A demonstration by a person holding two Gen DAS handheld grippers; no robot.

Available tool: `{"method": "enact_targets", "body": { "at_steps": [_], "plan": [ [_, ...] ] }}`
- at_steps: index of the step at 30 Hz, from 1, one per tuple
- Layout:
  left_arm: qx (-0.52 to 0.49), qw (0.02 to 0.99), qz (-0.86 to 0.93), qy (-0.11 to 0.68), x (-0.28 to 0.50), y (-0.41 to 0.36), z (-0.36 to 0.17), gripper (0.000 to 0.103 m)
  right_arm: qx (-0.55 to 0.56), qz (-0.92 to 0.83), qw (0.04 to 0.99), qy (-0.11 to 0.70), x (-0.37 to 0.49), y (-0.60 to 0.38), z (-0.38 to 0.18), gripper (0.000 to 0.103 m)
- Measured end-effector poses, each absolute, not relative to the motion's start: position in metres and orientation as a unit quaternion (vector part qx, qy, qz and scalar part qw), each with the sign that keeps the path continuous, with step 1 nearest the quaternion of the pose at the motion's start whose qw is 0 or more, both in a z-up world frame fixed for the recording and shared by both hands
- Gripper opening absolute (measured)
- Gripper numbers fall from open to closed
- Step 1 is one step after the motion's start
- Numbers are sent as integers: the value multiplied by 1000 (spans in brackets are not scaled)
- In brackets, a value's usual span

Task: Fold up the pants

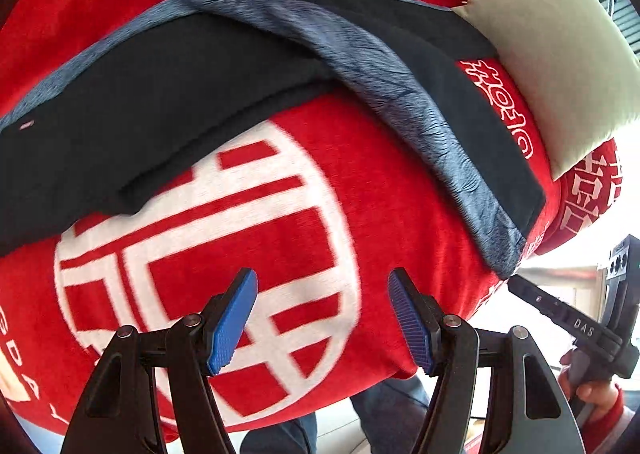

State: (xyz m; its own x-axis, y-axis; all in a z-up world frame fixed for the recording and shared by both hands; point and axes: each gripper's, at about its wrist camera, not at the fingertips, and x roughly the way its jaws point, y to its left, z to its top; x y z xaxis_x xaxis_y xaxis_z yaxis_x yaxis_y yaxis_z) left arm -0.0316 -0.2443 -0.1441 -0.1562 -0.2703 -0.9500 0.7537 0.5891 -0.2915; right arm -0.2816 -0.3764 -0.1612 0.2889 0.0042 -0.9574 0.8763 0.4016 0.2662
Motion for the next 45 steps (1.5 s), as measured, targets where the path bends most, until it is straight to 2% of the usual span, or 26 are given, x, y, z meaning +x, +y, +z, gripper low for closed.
{"method": "enact_targets", "body": {
  "at_steps": [9, 11, 12, 16, 17, 18, 24, 31, 32, 33, 34, 36, 41, 45],
  "plan": [
    [160, 614, -395, 664, -39, -284, -158, 69, 446, -216, 723, 483, -264, -394, -179, 55],
    [138, 606, -390, 679, -36, -293, -162, 69, 447, -199, 716, 498, -260, -396, -182, 23],
    [129, 602, -387, 686, -35, -297, -163, 69, 447, -193, 711, 508, -258, -398, -183, 3],
    [93, 593, -379, 704, -25, -312, -168, 70, 521, -133, 702, 468, -264, -423, -167, 3],
    [80, 590, -376, 710, -21, -315, -168, 83, 536, -117, 703, 453, -265, -430, -158, 3],
    [67, 590, -373, 713, -18, -318, -168, 88, 551, -100, 704, 437, -265, -436, -150, 3],
    [10, 566, -378, 732, -1, -340, -171, 88, 607, -27, 708, 360, -261, -486, -103, 3],
    [-31, 540, -370, 756, -4, -363, -176, 88, 614, 13, 704, 357, -247, -516, -82, 3],
    [-33, 540, -371, 755, -5, -367, -173, 79, 612, 16, 704, 360, -250, -517, -79, 3],
    [-35, 542, -373, 753, -6, -370, -171, 56, 610, 19, 703, 365, -250, -519, -77, 3],
    [-35, 541, -376, 751, -7, -374, -168, 46, 608, 21, 703, 369, -249, -523, -76, 3],
    [-27, 555, -377, 741, -5, -381, -158, 19, 594, 20, 707, 383, -245, -532, -71, 3],
    [-5, 595, -407, 693, 13, -413, -115, 17, 528, -6, 738, 419, -222, -564, -51, 3],
    [8, 613, -424, 667, 35, -454, -101, 17, 456, -45, 774, 437, -191, -606, -31, 3]
  ]
}}
